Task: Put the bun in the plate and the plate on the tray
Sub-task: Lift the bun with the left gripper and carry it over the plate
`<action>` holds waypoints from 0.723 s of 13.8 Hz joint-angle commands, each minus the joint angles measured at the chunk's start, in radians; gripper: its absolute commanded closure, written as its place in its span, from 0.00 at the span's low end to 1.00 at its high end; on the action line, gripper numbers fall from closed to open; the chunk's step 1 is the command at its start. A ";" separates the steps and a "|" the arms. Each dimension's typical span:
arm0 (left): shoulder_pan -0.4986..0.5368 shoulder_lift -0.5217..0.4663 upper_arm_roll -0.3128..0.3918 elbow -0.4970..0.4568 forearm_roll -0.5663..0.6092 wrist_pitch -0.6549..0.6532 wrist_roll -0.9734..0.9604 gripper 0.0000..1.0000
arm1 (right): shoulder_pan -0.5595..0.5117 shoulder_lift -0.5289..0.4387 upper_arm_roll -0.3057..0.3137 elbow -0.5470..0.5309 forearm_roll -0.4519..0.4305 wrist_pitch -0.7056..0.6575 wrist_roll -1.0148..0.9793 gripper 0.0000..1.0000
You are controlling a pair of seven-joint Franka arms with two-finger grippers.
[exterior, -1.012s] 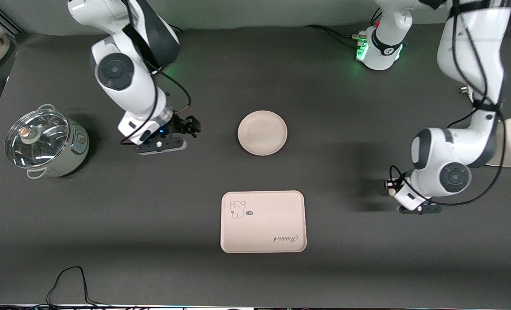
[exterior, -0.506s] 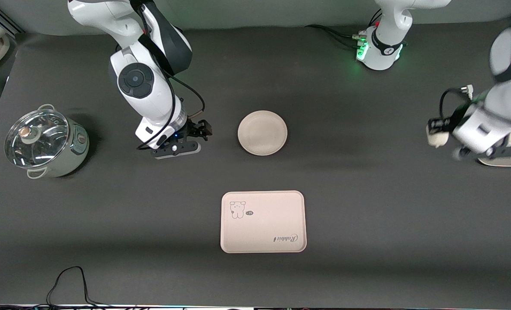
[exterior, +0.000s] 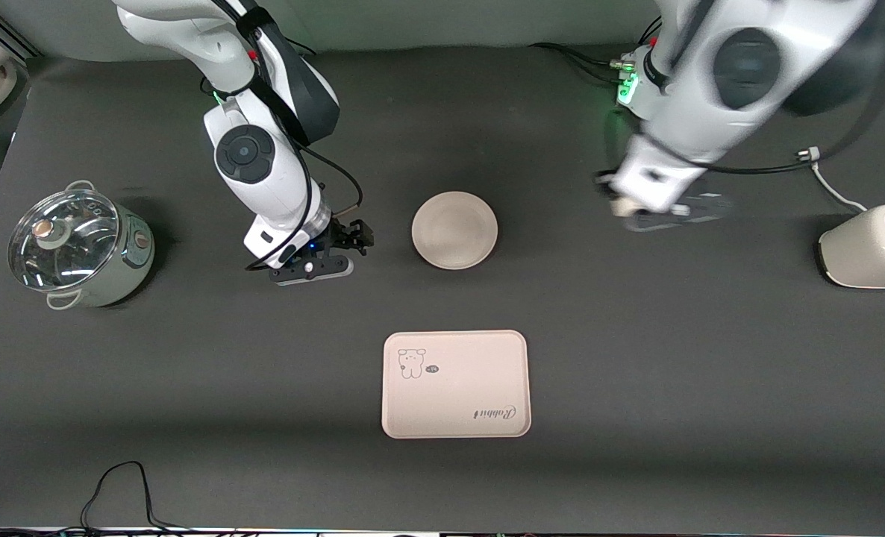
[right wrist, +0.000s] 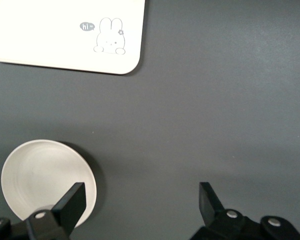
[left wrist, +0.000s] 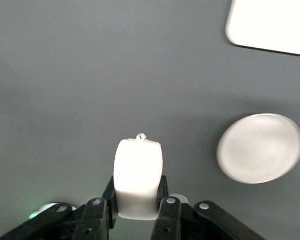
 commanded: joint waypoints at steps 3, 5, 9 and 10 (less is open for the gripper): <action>-0.194 0.173 -0.022 -0.003 -0.014 0.222 -0.329 0.66 | 0.005 0.066 0.013 0.005 -0.001 0.097 0.061 0.00; -0.263 0.241 -0.022 -0.063 -0.002 0.375 -0.399 0.66 | 0.004 0.086 0.013 0.005 -0.001 0.143 0.061 0.00; -0.343 0.400 -0.023 -0.131 -0.002 0.676 -0.512 0.65 | -0.006 0.140 0.013 0.021 -0.001 0.200 0.059 0.00; -0.356 0.425 -0.023 -0.131 -0.002 0.711 -0.524 0.65 | -0.007 0.151 0.013 0.022 -0.001 0.200 0.059 0.00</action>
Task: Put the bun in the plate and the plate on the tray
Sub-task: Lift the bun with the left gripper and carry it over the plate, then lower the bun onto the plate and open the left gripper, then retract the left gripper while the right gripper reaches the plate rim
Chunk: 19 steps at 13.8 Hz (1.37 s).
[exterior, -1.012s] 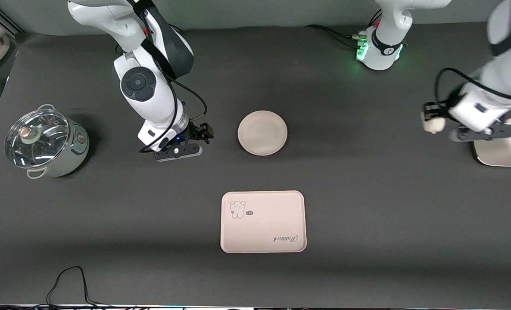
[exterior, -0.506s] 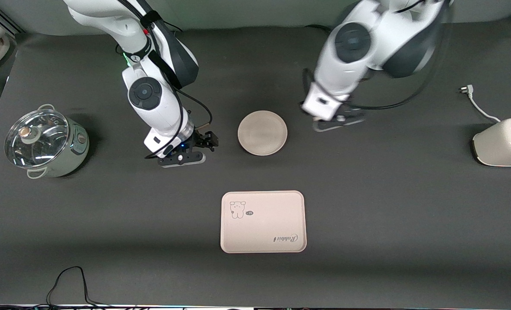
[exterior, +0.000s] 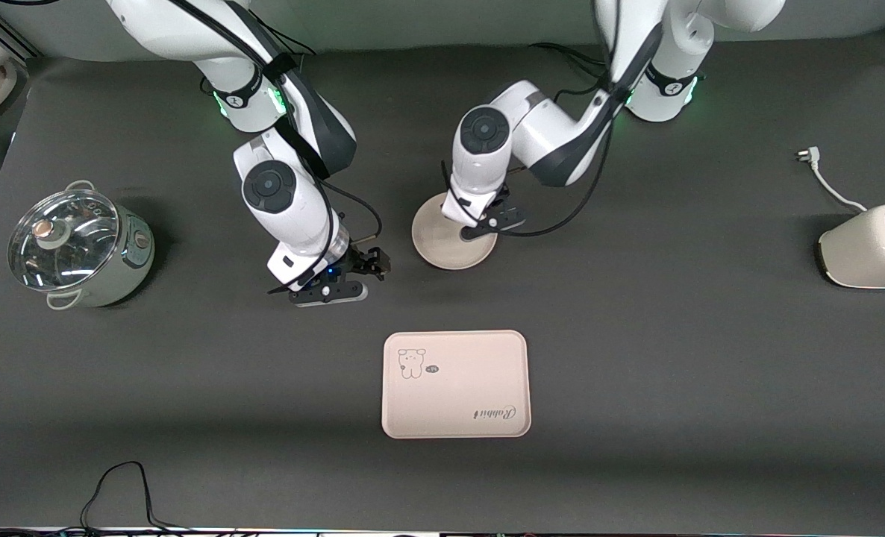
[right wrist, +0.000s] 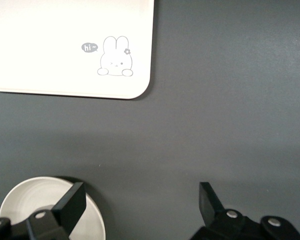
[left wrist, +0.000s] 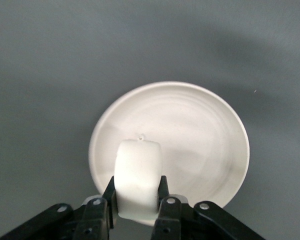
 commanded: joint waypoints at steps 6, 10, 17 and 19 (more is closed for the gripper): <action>-0.033 0.059 0.014 0.006 0.001 0.099 -0.089 0.00 | 0.008 0.076 0.005 0.018 0.017 0.080 0.054 0.00; 0.108 -0.100 0.022 0.029 0.003 -0.134 0.061 0.00 | 0.045 0.090 0.005 0.004 0.015 0.094 0.086 0.00; 0.476 -0.265 0.043 0.132 0.056 -0.475 0.550 0.00 | 0.158 0.066 0.005 -0.218 0.015 0.294 0.145 0.00; 0.584 -0.285 0.043 0.168 0.093 -0.515 0.701 0.00 | 0.198 0.066 0.005 -0.260 0.015 0.359 0.209 0.00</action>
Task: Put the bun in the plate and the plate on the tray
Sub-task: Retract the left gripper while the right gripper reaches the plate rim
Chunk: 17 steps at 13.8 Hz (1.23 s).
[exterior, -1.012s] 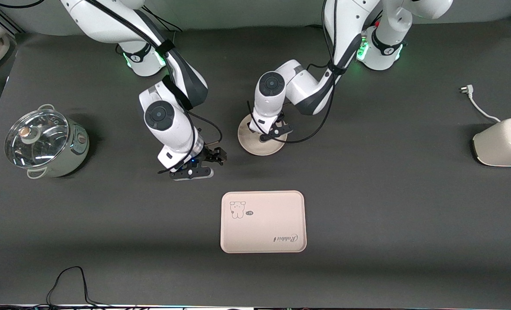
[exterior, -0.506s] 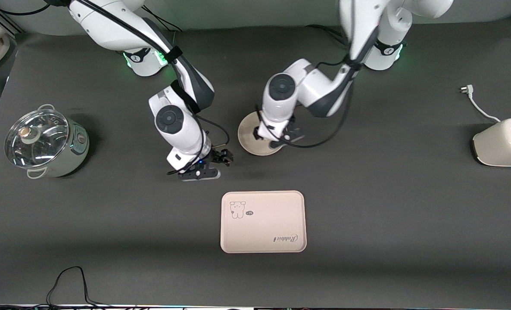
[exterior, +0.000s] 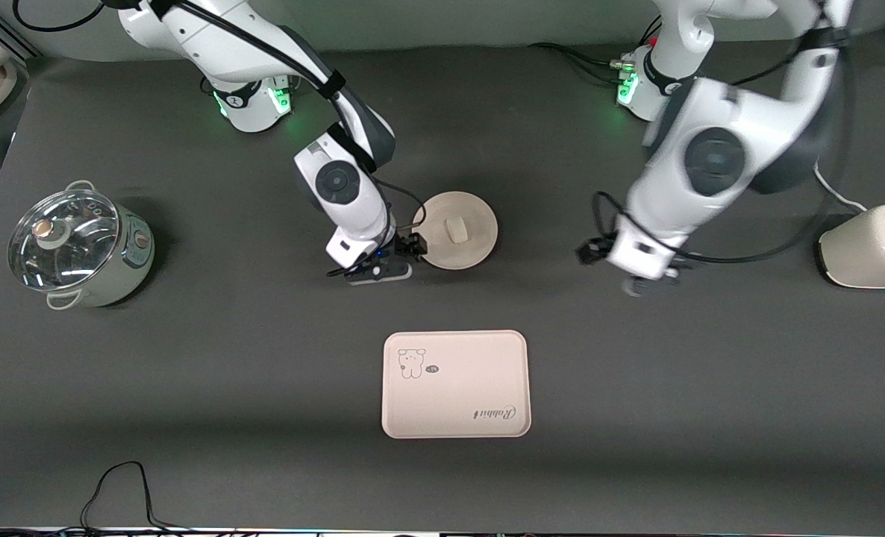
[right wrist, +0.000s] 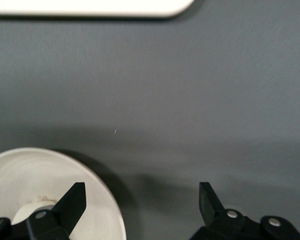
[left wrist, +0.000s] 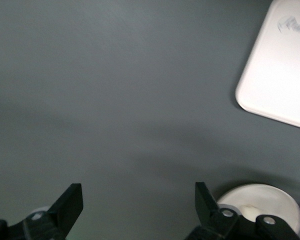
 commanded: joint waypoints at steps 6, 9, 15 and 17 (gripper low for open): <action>0.232 -0.042 0.047 0.112 0.115 -0.161 0.483 0.00 | 0.083 -0.042 -0.010 -0.099 0.003 0.065 0.078 0.76; 0.049 -0.094 0.243 0.100 0.129 -0.203 0.483 0.00 | 0.083 -0.042 -0.008 -0.098 0.003 0.063 0.079 1.00; 0.249 -0.201 0.077 0.002 0.121 -0.204 0.474 0.00 | 0.077 -0.076 -0.011 -0.084 0.004 0.041 0.079 1.00; 0.266 -0.236 0.047 -0.044 0.115 -0.196 0.461 0.00 | 0.074 -0.096 -0.013 -0.035 0.007 -0.060 0.081 1.00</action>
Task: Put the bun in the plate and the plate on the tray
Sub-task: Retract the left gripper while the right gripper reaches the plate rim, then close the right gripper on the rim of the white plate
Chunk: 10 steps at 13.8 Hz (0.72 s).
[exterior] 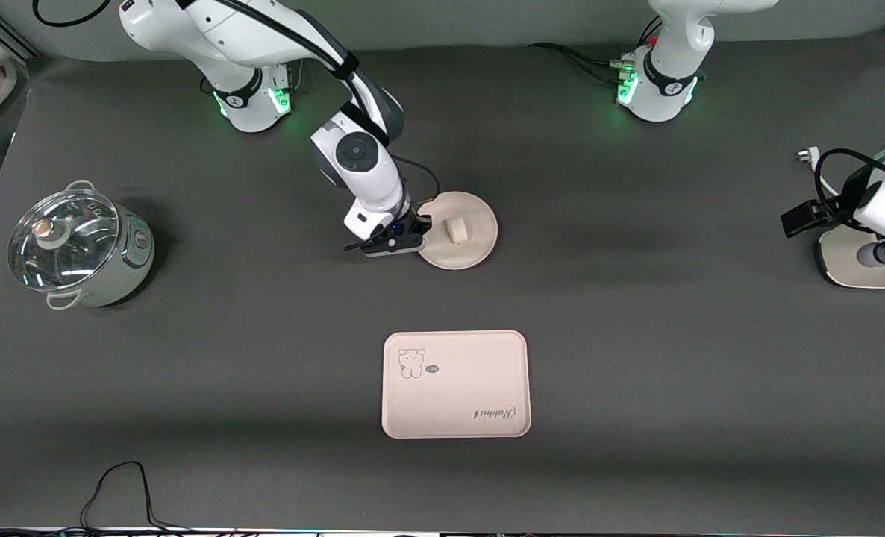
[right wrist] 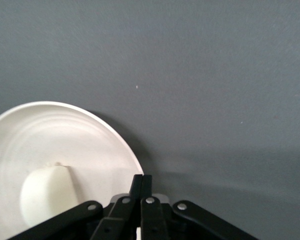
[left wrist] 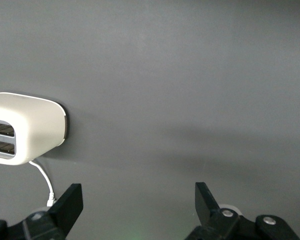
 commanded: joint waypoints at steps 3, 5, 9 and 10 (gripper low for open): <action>0.015 -0.100 -0.038 -0.109 -0.030 0.008 -0.013 0.00 | 0.001 -0.054 -0.011 0.098 0.007 -0.220 0.035 1.00; 0.026 -0.101 -0.043 -0.103 -0.032 0.008 -0.013 0.00 | 0.008 -0.043 -0.011 0.055 0.006 -0.135 0.061 0.00; 0.014 -0.097 -0.037 -0.095 -0.032 -0.003 0.002 0.00 | 0.020 -0.019 -0.008 -0.065 0.006 0.068 0.064 0.00; 0.014 -0.095 -0.037 -0.094 -0.032 -0.004 0.002 0.00 | 0.028 -0.007 -0.008 -0.068 0.006 0.079 0.065 0.01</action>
